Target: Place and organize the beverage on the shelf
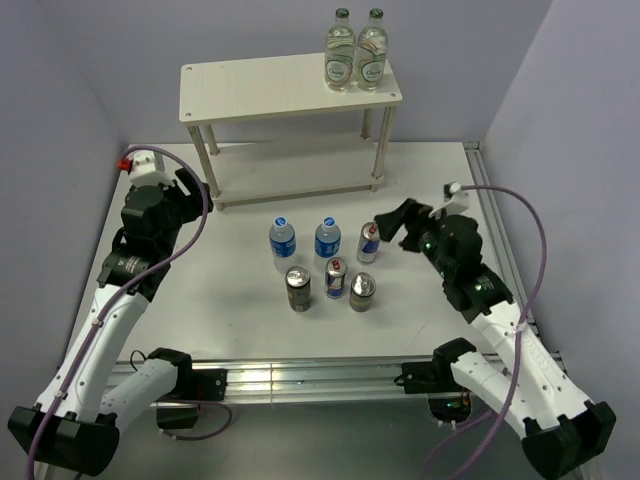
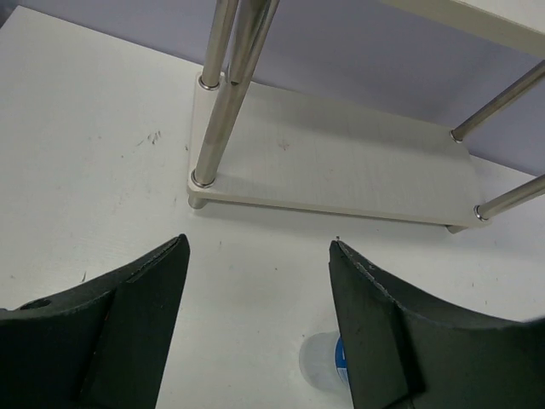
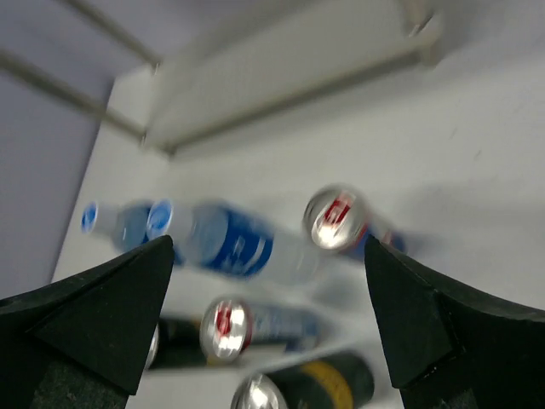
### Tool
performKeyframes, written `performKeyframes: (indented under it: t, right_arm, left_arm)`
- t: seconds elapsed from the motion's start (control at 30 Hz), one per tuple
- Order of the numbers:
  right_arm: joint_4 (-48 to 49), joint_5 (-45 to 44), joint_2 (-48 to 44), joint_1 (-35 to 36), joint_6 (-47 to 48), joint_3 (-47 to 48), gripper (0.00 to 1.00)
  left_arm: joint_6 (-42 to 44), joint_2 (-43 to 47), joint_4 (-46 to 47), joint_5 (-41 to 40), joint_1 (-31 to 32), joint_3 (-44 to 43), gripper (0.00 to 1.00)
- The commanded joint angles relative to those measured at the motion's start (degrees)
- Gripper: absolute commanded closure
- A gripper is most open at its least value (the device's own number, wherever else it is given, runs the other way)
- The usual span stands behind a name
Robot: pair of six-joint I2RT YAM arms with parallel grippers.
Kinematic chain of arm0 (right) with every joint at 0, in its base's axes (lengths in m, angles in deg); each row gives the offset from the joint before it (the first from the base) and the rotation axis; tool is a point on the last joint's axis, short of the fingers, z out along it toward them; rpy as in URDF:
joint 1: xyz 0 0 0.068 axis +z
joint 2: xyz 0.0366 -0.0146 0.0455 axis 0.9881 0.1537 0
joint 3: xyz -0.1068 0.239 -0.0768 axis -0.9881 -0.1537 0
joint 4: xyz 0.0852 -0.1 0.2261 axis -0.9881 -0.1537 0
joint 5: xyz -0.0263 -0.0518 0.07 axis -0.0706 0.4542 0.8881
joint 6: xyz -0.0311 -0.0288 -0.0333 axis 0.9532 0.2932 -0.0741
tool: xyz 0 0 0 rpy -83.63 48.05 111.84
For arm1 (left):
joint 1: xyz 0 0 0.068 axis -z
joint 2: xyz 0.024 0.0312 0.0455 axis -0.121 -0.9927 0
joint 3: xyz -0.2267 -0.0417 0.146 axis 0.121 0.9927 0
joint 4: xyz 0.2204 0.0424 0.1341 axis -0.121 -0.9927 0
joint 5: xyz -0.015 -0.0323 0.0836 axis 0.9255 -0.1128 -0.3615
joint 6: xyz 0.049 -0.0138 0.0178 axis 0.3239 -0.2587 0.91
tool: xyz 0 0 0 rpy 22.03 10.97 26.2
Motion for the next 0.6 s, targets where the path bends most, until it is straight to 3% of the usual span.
performKeyframes:
  t: [0.0,0.17,0.33,0.4,0.47,0.5,0.57]
  right_arm:
    - [-6.6,-5.7,-7.9,9.7,-1.2,-0.4,0.0]
    - [-18.1,-21.8,-14.7,28.8,-9.4,-0.3,0.0]
    - [-29.3,-32.7,-11.3,39.6,-19.5,2.6,0.0]
    - [-37.9,-38.1,-6.3,46.6,-28.7,6.1,0.01]
    - [-47.1,-49.4,-0.9,53.3,-38.5,10.3,0.0]
    - [-56.7,-52.7,0.9,60.5,-49.7,11.4,0.0]
    - [-64.8,-56.3,7.0,65.7,-59.2,13.3,0.0]
  left_arm:
    - [1.1,1.9,1.0,-1.6,-0.3,0.0,0.27]
    - [1.3,2.0,0.9,-1.7,-0.7,0.0,0.28]
    - [1.4,2.2,0.9,-1.2,-0.8,0.0,0.3]
    - [1.4,2.1,0.9,-1.5,-0.8,0.1,0.3]
    - [1.5,2.2,0.9,-1.7,-0.8,0.1,0.31]
    - [1.5,2.2,0.9,-1.8,-0.8,0.3,0.31]
    - [1.5,2.2,0.9,-1.8,-0.8,0.3,0.31]
